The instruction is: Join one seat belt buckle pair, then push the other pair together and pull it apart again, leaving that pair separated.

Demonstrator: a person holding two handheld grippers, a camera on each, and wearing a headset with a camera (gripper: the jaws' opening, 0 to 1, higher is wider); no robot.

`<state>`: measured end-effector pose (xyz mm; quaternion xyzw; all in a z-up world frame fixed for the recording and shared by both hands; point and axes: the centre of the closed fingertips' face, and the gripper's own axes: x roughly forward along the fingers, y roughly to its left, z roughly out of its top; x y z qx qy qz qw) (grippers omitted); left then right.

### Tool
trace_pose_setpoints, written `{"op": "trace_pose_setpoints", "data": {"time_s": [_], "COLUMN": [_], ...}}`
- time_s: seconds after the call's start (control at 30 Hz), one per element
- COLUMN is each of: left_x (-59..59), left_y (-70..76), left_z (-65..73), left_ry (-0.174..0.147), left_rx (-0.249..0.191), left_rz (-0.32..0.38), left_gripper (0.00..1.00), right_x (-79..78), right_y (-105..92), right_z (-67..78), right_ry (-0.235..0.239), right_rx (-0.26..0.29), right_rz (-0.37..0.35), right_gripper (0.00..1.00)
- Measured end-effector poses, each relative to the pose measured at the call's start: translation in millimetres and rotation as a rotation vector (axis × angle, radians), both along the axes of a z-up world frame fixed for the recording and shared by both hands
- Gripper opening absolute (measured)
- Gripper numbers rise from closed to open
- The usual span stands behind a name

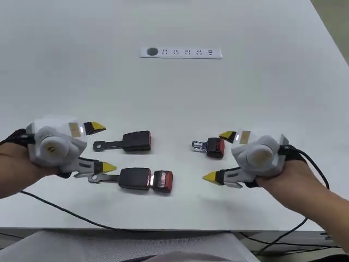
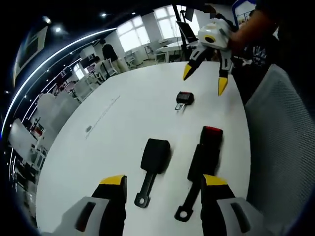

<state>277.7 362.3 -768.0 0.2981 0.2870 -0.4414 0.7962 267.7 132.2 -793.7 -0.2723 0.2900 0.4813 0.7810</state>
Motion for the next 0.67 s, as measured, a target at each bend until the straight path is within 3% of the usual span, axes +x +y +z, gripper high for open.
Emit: {"op": "trace_pose_setpoints", "data": {"time_s": [0.23,0.33,0.5,0.57,0.67], "left_x": [-20.4,-26.0,-35.1,-38.4,-46.2], "left_y": [15.0,30.5,48.5,49.7,57.3], "left_z": [13.3,16.8,19.8,18.7,16.0], "left_ry": [-0.012,-0.018,-0.006,-0.007,-0.001], "left_rx": [-0.070,-0.082,-0.121,-0.122,-0.106], "left_rz": [0.100,0.155,0.248,0.257,0.270], "left_gripper": [0.73,0.79,0.90,1.00,1.00], "right_x": [-20.6,-27.2,-38.3,-41.6,-42.2], "right_y": [-17.8,-28.6,-42.6,-44.2,-47.5], "right_z": [8.5,11.3,5.3,4.6,10.5], "right_ry": [0.017,0.033,0.052,0.051,0.026], "right_rx": [0.055,0.082,0.083,0.078,0.090], "right_rz": [-0.093,-0.135,-0.166,-0.166,-0.176], "right_gripper": [0.77,0.81,0.88,0.93,1.00]}}
